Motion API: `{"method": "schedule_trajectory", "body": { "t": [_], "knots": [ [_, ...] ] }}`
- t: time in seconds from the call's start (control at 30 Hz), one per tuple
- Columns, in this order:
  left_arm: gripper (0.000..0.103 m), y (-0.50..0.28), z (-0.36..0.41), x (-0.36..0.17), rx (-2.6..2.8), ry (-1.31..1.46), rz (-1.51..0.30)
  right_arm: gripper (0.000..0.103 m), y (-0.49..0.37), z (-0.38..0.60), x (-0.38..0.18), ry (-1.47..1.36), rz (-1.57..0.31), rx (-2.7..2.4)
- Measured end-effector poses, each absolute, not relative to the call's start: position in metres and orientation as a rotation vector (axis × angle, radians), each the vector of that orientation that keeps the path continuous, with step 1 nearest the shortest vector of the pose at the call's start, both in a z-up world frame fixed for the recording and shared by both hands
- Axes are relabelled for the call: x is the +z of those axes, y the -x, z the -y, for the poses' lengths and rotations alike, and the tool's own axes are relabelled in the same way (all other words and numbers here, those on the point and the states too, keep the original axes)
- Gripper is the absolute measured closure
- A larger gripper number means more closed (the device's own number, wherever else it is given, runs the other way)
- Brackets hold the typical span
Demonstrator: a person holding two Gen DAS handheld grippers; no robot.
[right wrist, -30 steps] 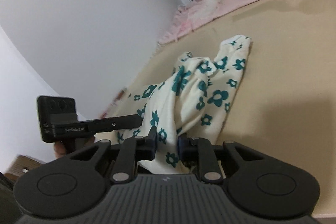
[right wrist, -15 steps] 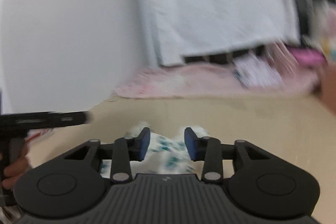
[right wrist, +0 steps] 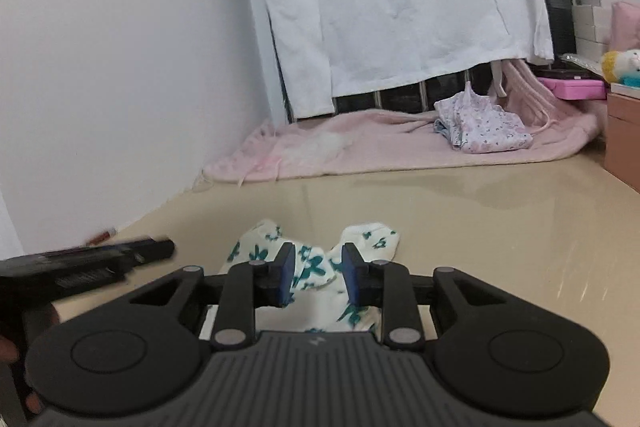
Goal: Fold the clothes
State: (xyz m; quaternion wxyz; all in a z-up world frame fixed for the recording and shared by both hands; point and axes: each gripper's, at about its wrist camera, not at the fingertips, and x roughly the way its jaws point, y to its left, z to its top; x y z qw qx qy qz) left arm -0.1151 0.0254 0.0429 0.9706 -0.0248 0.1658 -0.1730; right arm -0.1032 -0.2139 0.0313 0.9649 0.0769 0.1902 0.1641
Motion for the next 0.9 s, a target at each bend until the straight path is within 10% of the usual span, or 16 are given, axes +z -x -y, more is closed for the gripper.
{"method": "schedule_trajectory", "body": {
  "t": [0.27, 0.4, 0.5, 0.57, 0.63, 0.73, 0.9],
  "knots": [
    [0.071, 0.133, -0.033, 0.026, -0.513, -0.151, -0.343, 0.075, 0.106, 0.211, 0.012, -0.119, -0.438, 0.373],
    [0.037, 0.148, -0.081, 0.031, -0.638, -0.150, -0.357, 0.028, 0.146, 0.238, 0.023, 0.018, -0.359, 0.529],
    [0.038, 0.149, -0.090, 0.024, -0.705, -0.109, -0.427, 0.027, 0.168, 0.252, 0.019, 0.046, -0.403, 0.636],
    [0.062, 0.144, -0.088, 0.018, -0.725, -0.059, -0.476, 0.034, 0.173, 0.252, 0.010, 0.039, -0.442, 0.684],
    [0.095, 0.138, -0.082, 0.016, -0.726, -0.033, -0.501, 0.069, 0.177, 0.244, 0.001, 0.079, -0.462, 0.711],
    [0.100, 0.139, -0.087, 0.017, -0.739, -0.030, -0.461, 0.097, 0.173, 0.236, -0.004, 0.110, -0.471, 0.713],
    [0.103, 0.139, -0.105, 0.016, -0.752, -0.029, -0.467, 0.099, 0.170, 0.254, -0.002, 0.041, -0.461, 0.720]
  ]
}}
